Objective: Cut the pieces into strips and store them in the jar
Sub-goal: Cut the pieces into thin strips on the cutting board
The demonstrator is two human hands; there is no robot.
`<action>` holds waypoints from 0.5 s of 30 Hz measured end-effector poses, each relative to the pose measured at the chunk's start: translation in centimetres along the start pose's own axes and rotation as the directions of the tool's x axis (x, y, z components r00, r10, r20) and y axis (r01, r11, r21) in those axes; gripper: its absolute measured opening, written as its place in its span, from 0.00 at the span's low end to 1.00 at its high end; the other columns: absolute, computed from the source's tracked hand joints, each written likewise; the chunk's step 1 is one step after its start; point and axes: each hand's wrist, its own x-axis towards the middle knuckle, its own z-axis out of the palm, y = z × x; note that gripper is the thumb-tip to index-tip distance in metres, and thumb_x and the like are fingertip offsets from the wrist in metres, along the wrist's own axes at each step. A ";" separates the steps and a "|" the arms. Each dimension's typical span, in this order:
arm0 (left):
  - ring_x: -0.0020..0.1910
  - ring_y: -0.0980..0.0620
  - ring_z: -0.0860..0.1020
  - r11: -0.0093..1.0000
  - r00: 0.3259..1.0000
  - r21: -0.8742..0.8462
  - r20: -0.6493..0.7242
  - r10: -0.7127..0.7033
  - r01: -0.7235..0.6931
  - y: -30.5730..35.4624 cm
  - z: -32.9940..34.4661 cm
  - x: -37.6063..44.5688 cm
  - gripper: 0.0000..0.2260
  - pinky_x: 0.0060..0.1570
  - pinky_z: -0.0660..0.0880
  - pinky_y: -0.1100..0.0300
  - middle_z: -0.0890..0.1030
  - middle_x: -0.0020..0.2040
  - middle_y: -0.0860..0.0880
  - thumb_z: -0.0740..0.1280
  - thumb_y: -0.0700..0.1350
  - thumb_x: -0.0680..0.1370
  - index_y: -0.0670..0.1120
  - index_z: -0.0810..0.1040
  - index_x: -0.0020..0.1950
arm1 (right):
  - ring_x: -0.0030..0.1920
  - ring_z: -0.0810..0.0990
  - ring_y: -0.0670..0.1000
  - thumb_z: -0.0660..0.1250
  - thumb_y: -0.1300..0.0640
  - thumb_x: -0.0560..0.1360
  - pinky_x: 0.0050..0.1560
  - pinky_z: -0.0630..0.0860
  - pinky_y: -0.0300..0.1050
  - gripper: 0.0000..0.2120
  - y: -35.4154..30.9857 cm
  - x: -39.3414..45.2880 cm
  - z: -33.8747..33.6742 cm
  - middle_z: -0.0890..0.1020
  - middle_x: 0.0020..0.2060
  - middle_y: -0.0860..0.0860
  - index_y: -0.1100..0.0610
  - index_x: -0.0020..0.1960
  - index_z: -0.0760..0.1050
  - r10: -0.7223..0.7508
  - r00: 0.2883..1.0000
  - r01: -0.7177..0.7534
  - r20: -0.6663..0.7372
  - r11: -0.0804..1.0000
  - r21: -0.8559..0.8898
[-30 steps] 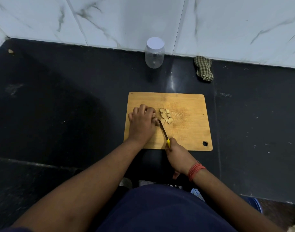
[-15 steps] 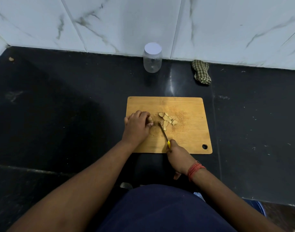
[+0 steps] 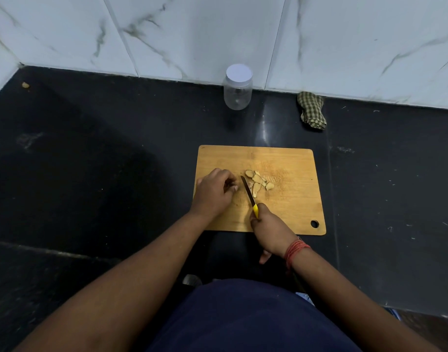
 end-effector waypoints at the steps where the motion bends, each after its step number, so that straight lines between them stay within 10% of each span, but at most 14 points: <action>1: 0.52 0.56 0.77 1.000 1.000 0.017 0.003 -0.003 0.003 0.0 0.0 0.0 0.07 0.64 0.70 0.45 0.77 0.52 0.57 0.70 0.49 0.79 0.52 0.80 0.56 | 0.24 0.80 0.61 0.50 0.57 0.83 0.21 0.76 0.47 0.13 0.0 0.0 0.0 0.75 0.45 0.61 0.54 0.67 0.60 -0.002 1.000 0.002 0.002 1.000 0.010; 9: 0.63 0.51 0.74 0.991 0.996 0.124 0.076 -0.056 0.046 0.5 -0.1 0.6 0.17 0.67 0.64 0.48 0.77 0.62 0.53 0.65 0.46 0.81 0.52 0.75 0.71 | 0.26 0.81 0.64 0.51 0.57 0.83 0.21 0.76 0.47 0.13 -0.1 0.2 -0.1 0.75 0.45 0.62 0.55 0.67 0.60 0.010 1.000 -0.010 0.001 1.000 0.020; 15: 0.58 0.54 0.76 0.995 0.997 0.096 0.057 -0.042 0.037 0.5 0.0 0.8 0.08 0.63 0.64 0.52 0.79 0.56 0.55 0.66 0.43 0.80 0.51 0.79 0.58 | 0.24 0.80 0.60 0.50 0.59 0.82 0.23 0.79 0.50 0.13 -0.7 0.3 -0.5 0.75 0.44 0.60 0.55 0.66 0.60 0.004 1.000 -0.005 -0.012 0.999 -0.043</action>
